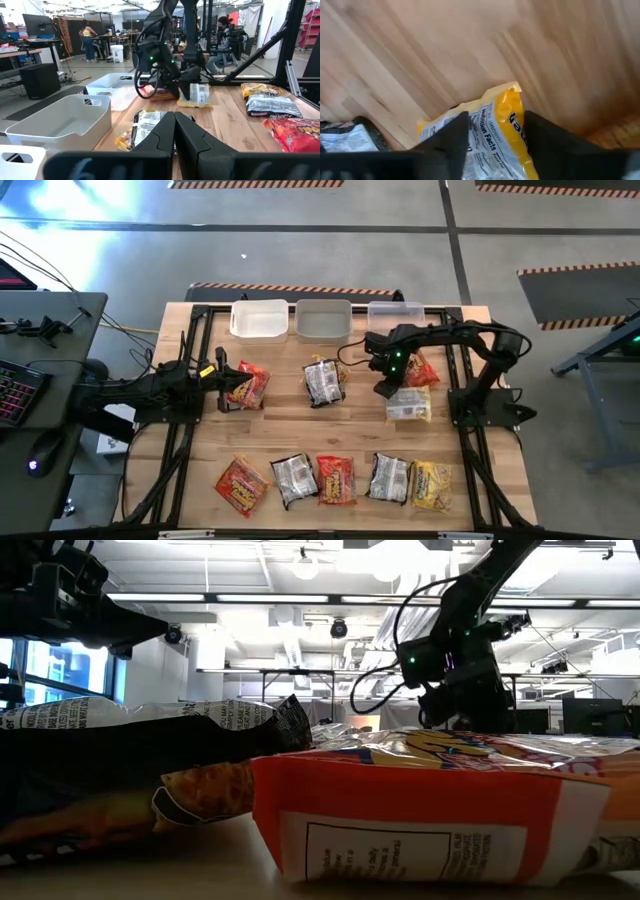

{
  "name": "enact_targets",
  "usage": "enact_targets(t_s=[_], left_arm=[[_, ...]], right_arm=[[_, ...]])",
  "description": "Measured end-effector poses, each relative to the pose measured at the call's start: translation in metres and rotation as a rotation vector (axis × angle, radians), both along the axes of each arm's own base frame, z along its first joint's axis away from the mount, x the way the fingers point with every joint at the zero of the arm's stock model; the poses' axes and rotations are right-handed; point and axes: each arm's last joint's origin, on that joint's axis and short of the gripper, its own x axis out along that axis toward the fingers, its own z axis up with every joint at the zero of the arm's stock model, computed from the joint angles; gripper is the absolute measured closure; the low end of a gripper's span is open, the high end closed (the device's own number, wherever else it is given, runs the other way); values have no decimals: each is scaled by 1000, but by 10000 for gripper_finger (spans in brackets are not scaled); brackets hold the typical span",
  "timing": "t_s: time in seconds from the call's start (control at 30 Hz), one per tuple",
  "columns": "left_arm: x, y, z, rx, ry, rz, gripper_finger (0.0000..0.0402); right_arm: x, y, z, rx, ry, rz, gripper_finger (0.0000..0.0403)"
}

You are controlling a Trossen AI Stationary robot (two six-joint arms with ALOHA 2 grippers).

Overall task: Sort Maruchan noodles
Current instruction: Put the yellow noodle pack into the transparent bin

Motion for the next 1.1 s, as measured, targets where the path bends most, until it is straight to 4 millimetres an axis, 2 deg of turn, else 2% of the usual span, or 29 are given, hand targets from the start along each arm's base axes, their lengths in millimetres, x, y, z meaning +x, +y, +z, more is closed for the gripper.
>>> enact_targets(t_s=[0.2,0.27,0.4,0.5,0.67,0.77,0.93,1.1], left_arm=[[0,0,0,0,0,0,398],[0,0,0,0,0,0,398],[0,0,0,0,0,0,398],[0,0,0,0,0,0,398],[0,0,0,0,0,0,398],[0,0,0,0,0,0,398],[0,0,0,0,0,0,398],[0,0,0,0,0,0,398]], right_arm=[[7,7,5,-24,-72,32,374],[9,11,10,-38,-105,39,395],[12,22,28,-98,-175,40,385],[12,37,48,-212,-241,71,396],[6,81,84,-505,-362,117,400],[1,114,99,-723,-429,119,401],[-3,163,95,-961,-479,111,402],[2,201,62,-1013,-445,116,402]])
